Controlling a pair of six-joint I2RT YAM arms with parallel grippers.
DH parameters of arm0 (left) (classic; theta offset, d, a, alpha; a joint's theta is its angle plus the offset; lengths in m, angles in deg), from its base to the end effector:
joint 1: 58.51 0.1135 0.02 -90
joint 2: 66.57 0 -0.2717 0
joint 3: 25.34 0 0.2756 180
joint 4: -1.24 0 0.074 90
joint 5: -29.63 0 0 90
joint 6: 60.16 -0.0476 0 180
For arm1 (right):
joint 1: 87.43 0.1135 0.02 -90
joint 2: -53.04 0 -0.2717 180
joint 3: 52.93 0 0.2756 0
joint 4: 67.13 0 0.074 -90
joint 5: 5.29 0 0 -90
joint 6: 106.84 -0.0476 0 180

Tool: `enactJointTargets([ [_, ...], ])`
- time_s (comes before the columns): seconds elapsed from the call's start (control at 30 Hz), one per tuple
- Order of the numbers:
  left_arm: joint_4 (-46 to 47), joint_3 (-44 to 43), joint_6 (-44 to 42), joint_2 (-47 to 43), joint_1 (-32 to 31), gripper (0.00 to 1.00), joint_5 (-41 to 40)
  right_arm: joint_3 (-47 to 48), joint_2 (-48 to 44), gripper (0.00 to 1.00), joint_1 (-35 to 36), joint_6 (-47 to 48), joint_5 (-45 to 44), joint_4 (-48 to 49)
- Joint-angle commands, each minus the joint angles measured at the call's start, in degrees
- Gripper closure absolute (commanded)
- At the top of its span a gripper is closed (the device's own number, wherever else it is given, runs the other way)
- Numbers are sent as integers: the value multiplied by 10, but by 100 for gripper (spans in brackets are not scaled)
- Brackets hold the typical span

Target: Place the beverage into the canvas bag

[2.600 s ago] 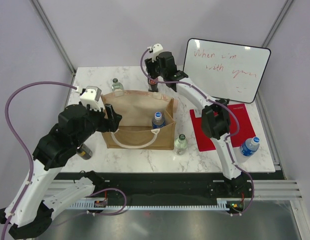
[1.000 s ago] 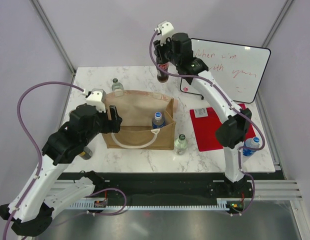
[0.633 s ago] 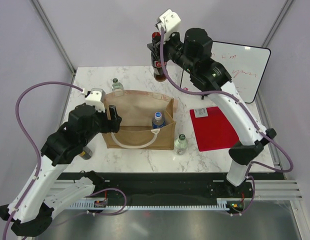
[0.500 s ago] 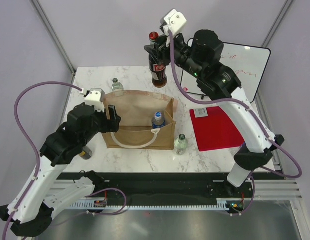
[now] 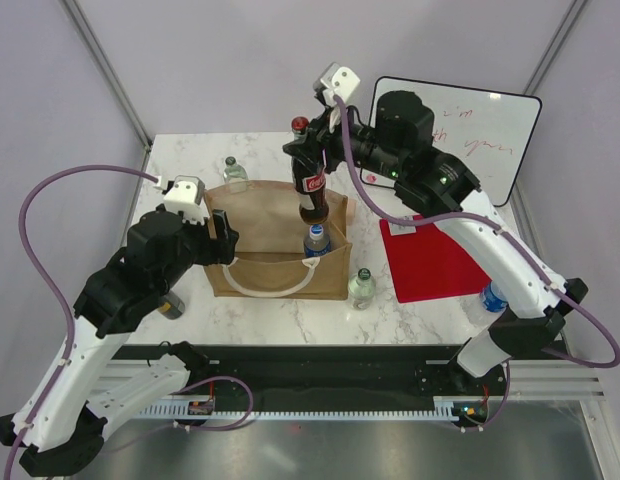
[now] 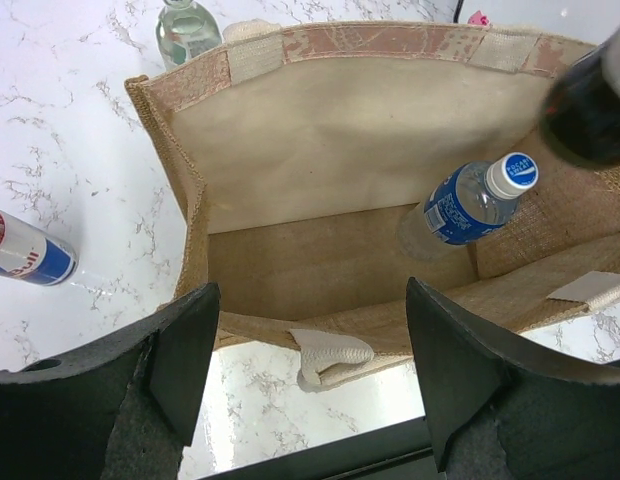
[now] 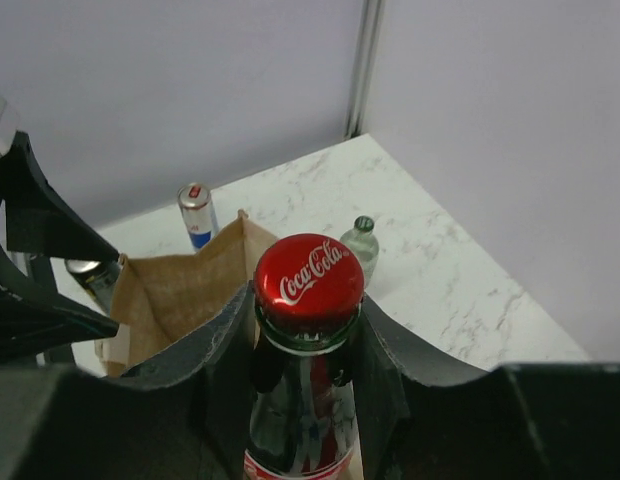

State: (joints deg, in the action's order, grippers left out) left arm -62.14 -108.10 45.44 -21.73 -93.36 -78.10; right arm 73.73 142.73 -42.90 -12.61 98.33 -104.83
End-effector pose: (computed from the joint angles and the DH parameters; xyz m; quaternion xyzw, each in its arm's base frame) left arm 0.1334 -0.0753 0.4232 0.0586 0.8374 -0.1069 0.5328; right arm 0.2480 0.2597 0.5494 -0.3675 0.6092 0.3195 0.6259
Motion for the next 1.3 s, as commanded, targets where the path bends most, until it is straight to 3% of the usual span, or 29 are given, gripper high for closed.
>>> enactJointTargets([
  [0.0, 15, -7, -14, -5, 0, 18, -5, -8, -31, 100, 6, -23, 34, 148],
  [0.2, 12, -6, -10, -8, 0, 18, -10, -53, -35, 100, 6, -37, 61, 185],
  [0.43, -5, -9, -14, -12, 0, 18, -32, -209, -75, 100, 6, -42, 53, 268],
  [0.73, -26, -25, -22, 3, 0, 18, -62, -302, -106, 100, 6, -27, 32, 278],
  [1.27, -50, -22, -17, 2, 0, 18, -100, -356, -84, 100, 6, 2, 24, 311],
])
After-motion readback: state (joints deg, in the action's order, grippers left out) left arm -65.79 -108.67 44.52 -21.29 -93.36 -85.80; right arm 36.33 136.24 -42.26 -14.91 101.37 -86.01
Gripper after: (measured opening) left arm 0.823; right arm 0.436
